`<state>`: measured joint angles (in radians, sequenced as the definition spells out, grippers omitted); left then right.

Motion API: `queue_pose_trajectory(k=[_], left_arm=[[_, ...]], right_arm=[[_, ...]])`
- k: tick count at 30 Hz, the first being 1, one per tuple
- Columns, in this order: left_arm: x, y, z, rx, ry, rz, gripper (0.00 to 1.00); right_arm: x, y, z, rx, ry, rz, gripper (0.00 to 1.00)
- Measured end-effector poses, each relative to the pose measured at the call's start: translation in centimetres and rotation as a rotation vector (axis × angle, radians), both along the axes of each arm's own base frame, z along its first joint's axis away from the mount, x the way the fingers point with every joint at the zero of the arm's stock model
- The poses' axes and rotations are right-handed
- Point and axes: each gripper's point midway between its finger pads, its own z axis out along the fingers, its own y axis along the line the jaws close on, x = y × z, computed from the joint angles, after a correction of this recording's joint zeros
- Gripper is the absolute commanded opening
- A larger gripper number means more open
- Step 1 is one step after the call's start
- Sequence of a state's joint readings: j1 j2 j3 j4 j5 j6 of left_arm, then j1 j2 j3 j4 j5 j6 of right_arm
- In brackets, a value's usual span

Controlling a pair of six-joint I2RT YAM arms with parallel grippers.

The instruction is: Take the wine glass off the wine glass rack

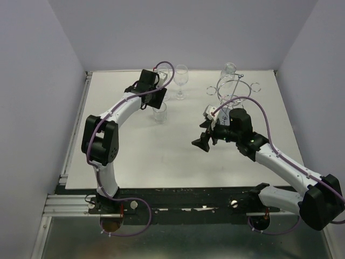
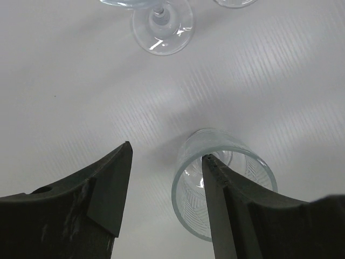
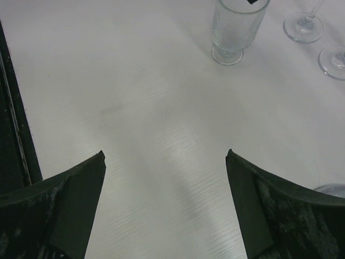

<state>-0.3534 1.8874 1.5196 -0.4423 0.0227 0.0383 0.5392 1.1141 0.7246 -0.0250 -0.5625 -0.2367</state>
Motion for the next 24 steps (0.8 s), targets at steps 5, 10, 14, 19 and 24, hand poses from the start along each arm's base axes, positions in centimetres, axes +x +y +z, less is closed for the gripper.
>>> queue_pose_trajectory(k=[5, 10, 14, 19, 24], left_arm=[[1.1, 0.2, 0.9, 0.019, -0.038, 0.012, 0.68], [2.1, 0.7, 1.7, 0.045, -0.069, 0.013, 0.68], [3.2, 0.9, 2.3, 0.043, -0.091, 0.022, 0.68], [2.0, 1.5, 4.2, 0.008, -0.114, 0.024, 0.68], [-2.4, 2.6, 7.0, -0.047, -0.147, 0.033, 0.68]], right_arm=[[0.1, -0.1, -0.1, -0.001, 0.0, -0.005, 1.0], [0.2, -0.3, 0.0, -0.001, 0.0, -0.01, 1.0], [0.3, -0.3, -0.1, -0.003, -0.003, -0.009, 1.0], [0.3, -0.4, -0.1, -0.01, -0.012, -0.005, 1.0], [0.4, -0.5, -0.2, -0.013, -0.012, -0.009, 1.0]])
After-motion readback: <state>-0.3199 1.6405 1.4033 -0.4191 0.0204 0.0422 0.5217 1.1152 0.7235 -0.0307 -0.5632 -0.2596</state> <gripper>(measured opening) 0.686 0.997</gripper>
